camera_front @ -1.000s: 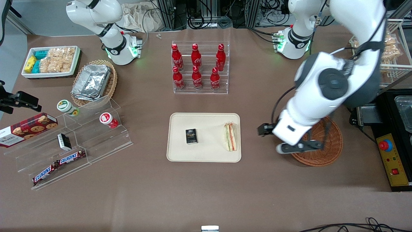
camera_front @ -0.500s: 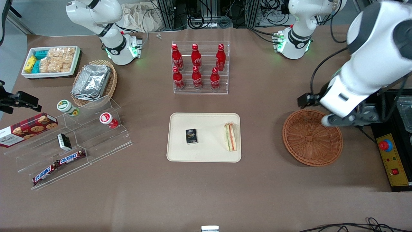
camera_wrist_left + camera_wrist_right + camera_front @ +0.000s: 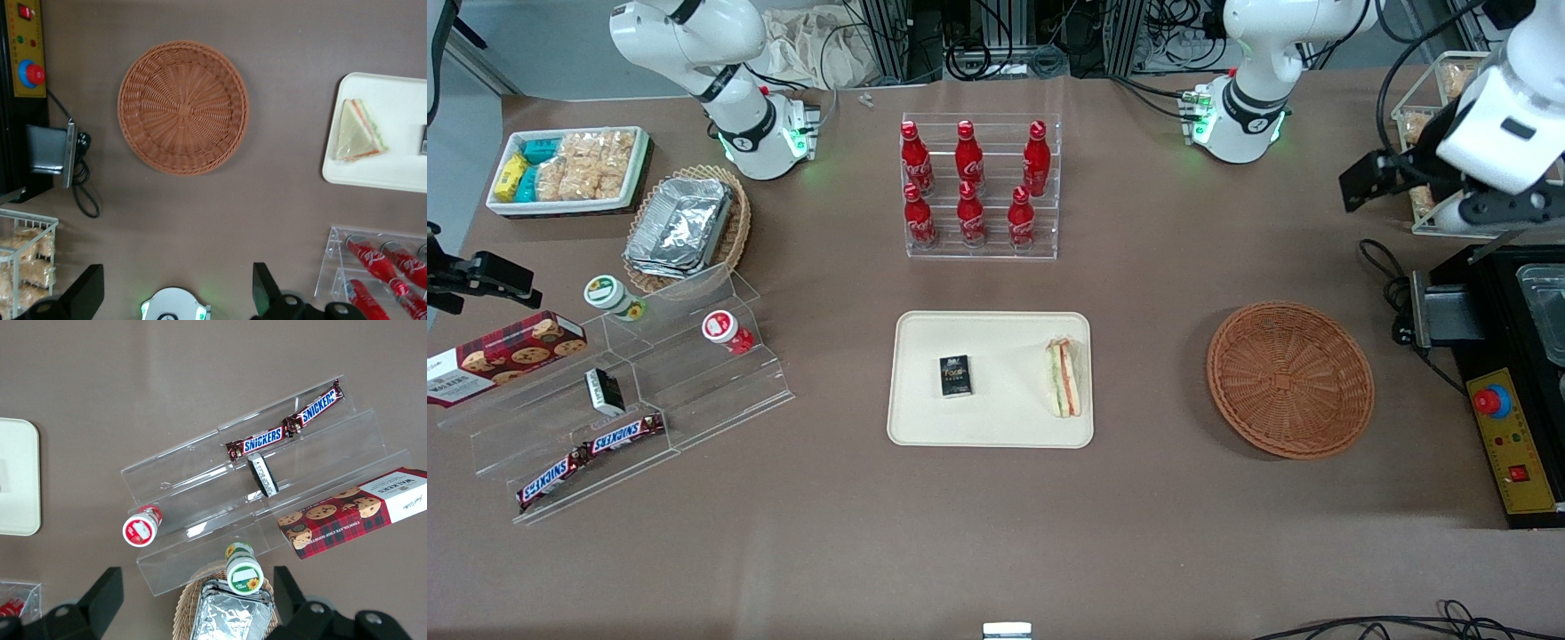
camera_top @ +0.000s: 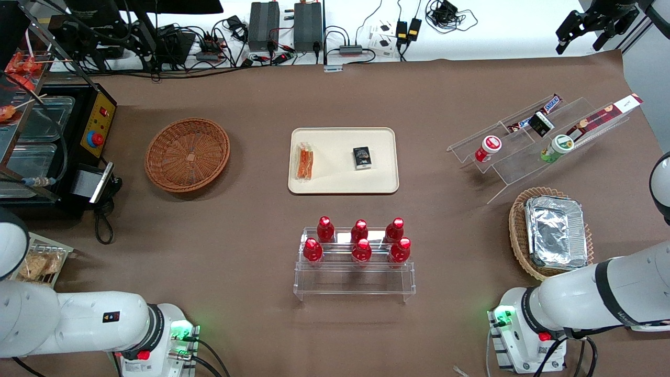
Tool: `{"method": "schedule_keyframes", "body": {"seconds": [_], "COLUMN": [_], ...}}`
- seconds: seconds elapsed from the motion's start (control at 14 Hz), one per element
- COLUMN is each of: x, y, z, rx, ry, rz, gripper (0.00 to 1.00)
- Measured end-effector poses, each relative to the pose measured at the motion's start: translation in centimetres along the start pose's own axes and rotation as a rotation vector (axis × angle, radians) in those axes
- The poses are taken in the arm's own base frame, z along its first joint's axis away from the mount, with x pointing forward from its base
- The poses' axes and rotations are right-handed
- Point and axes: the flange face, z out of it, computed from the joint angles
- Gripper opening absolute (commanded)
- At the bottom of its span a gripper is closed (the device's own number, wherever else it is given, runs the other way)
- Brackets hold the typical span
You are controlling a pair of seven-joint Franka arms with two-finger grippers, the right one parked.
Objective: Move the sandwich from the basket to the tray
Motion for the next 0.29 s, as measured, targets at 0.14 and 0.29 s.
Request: {"method": "schedule_keyframes", "body": {"seconds": [0.14, 0.29], "x": [-1.16, -1.27], "y": [-0.28, -0.2], "z": [0.02, -0.05], "rx": [0.004, 0.003], "ry": [-0.003, 0.001], "rz": [0.0, 0.003], "gripper": [1.0, 1.0]}}
